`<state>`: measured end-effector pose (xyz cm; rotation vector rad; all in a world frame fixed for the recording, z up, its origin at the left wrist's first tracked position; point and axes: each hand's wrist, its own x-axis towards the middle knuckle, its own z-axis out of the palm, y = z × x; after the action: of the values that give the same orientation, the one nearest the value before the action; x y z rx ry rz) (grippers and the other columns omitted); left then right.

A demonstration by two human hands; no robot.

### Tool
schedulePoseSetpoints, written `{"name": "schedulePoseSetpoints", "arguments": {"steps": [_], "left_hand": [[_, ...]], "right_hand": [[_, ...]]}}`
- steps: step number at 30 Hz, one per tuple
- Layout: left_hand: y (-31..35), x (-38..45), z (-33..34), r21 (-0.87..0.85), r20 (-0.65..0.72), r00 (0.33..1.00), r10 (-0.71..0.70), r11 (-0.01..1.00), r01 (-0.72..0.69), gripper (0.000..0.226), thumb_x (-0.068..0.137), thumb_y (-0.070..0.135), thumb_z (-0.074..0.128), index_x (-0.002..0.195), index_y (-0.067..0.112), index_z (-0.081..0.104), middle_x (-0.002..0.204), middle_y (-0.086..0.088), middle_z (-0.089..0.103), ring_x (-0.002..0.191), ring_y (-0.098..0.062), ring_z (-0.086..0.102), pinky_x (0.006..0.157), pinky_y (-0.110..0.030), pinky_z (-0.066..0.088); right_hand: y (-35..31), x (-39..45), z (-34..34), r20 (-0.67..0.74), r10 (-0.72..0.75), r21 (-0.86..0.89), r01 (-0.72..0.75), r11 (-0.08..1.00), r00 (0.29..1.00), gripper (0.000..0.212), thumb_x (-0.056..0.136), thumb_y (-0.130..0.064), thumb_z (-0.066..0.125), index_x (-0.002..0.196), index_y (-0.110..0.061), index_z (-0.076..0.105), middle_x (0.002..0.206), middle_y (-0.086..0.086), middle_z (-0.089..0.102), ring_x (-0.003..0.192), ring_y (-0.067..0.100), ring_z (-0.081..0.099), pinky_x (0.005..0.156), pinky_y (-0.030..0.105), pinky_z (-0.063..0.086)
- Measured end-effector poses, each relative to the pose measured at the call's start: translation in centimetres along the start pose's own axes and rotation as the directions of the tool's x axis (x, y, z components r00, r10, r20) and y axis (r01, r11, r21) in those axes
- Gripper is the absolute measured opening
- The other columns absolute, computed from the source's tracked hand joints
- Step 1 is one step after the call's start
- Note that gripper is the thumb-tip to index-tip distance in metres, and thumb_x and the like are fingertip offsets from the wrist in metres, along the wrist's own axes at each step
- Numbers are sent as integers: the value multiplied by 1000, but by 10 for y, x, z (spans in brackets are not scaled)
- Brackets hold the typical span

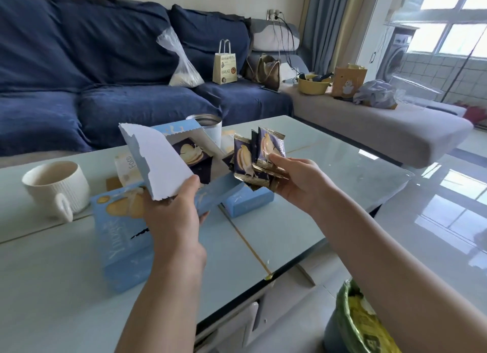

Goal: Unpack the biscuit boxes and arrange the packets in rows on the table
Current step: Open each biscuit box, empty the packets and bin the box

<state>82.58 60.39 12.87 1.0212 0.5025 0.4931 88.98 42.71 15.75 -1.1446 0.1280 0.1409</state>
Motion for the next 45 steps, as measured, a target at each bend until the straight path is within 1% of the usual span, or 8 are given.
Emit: {"name": "schedulePoseSetpoints", "arguments": {"steps": [3, 8, 14, 22, 27, 34, 39, 45], "left_hand": [[12, -6, -26, 20, 21, 1000, -1, 1000, 0, 41, 79, 16, 76, 117, 19, 62, 103, 2, 72, 94, -19, 70, 59, -31, 58], [34, -15, -83, 23, 32, 999, -13, 1000, 12, 26, 77, 16, 78, 97, 27, 66, 87, 10, 72, 84, -12, 69, 67, -40, 61], [71, -16, -158, 53, -3, 1000, 21, 998, -21, 30, 76, 20, 79, 103, 26, 67, 106, -1, 72, 99, -22, 69, 65, -37, 59], [110, -20, -248, 63, -126, 989, 76, 996, -69, 22, 80, 17, 75, 99, 24, 66, 99, -3, 71, 86, -21, 70, 63, -32, 60], [120, -22, -295, 71, -218, 970, 105, 993, -91, 30, 79, 18, 75, 108, 22, 67, 99, 0, 71, 84, -17, 70, 56, -27, 58], [122, -23, -334, 57, -305, 940, 150, 989, -139, 20, 79, 19, 76, 95, 28, 66, 92, 4, 70, 87, -19, 69, 67, -35, 57], [119, -17, -336, 74, -249, 960, 132, 990, -117, 19, 79, 18, 75, 94, 26, 67, 81, 6, 72, 79, -14, 70, 58, -31, 56], [113, -9, -336, 88, -245, 965, 95, 993, -75, 28, 80, 18, 75, 106, 16, 67, 89, -1, 72, 78, -14, 70, 53, -29, 56]], "right_hand": [[9, -18, 15, -5, -5, -36, 5, 999, 1000, 26, 89, -5, 65, 106, 14, 62, 90, 22, 67, 70, 29, 68, 63, 38, 59], [31, -46, 58, 16, 20, -133, -18, 991, 1000, 30, 87, -3, 67, 111, 13, 61, 94, 23, 65, 76, 32, 66, 87, 54, 54], [57, -73, 125, 133, 76, -151, -55, 987, 988, 18, 87, -3, 67, 103, 6, 63, 85, 17, 69, 73, 29, 69, 74, 48, 60], [100, -98, 197, 224, 125, -276, -60, 959, 966, 5, 87, 1, 65, 90, 5, 63, 82, 18, 66, 72, 31, 66, 81, 53, 56], [127, -104, 230, 240, 156, -392, -51, 919, 958, 22, 90, -5, 64, 109, 6, 62, 94, 21, 68, 82, 34, 67, 84, 56, 55], [169, -97, 249, 255, 234, -556, -55, 829, 938, 13, 86, -11, 70, 93, -2, 65, 89, 17, 70, 80, 31, 70, 77, 50, 59], [192, -93, 254, 279, 186, -849, 152, 506, 942, 20, 84, -23, 69, 92, -4, 66, 81, 9, 66, 73, 24, 63, 63, 33, 51], [195, -89, 255, 420, 118, -907, 411, 89, 900, 35, 88, -21, 60, 117, -4, 52, 93, 5, 57, 83, 23, 58, 66, 33, 52]]}}
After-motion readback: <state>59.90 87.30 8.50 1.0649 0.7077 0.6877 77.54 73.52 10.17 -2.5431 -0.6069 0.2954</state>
